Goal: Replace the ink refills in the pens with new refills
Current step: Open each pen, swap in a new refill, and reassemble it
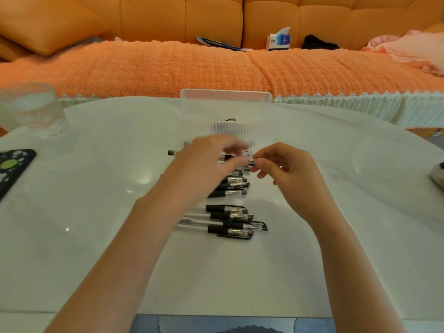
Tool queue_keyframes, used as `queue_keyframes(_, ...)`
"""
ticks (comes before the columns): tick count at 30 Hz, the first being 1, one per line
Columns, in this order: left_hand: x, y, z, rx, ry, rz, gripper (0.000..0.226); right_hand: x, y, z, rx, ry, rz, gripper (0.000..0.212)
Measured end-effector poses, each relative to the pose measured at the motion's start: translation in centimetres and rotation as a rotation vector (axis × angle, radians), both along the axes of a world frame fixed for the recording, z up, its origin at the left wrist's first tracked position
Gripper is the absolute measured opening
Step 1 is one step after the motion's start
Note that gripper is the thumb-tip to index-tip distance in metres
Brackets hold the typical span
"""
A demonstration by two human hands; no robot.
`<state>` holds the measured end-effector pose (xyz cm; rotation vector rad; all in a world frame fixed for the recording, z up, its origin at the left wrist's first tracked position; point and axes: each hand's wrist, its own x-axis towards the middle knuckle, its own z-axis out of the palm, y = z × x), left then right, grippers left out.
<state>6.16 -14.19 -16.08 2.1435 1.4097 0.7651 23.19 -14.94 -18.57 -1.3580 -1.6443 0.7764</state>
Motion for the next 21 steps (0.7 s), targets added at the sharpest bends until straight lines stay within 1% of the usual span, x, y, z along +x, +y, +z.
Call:
queue_keyframes(1, 0.0, -0.7, -0.6, -0.013, 0.042, 0.022, 0.028, -0.1, -0.1, 0.0, -0.004, 0.006, 0.013, 0.009)
queue_keyframes(3, -0.1, -1.8, -1.5, 0.0, 0.088, 0.08, 0.025, -0.3, -0.3, 0.0, -0.017, -0.002, 0.047, 0.009)
queue_keyframes(6, -0.1, -2.4, -2.1, 0.06, 0.081, 0.156, 0.018, -0.6, -0.4, 0.0, -0.036, -0.001, 0.087, 0.008)
queue_keyframes(11, 0.0, -2.5, -2.6, 0.088, 0.057, 0.189, 0.015, -0.6, -0.4, -0.1, -0.048, 0.012, 0.113, 0.009)
queue_keyframes(14, 0.0, -2.5, -2.8, 0.073, 0.049, 0.203, 0.016, -0.5, -0.3, -0.1, -0.053, 0.004, 0.129, 0.011)
queue_keyframes(17, -0.1, -2.5, -2.8, 0.059, 0.08, 0.214, 0.018, -0.6, -0.4, -0.1, -0.053, 0.007, 0.143, 0.013)
queue_keyframes(21, -0.7, -2.5, -2.6, 0.049, 0.137, 0.258, 0.028, -0.7, -0.4, 0.0, -0.05, 0.012, 0.14, 0.015)
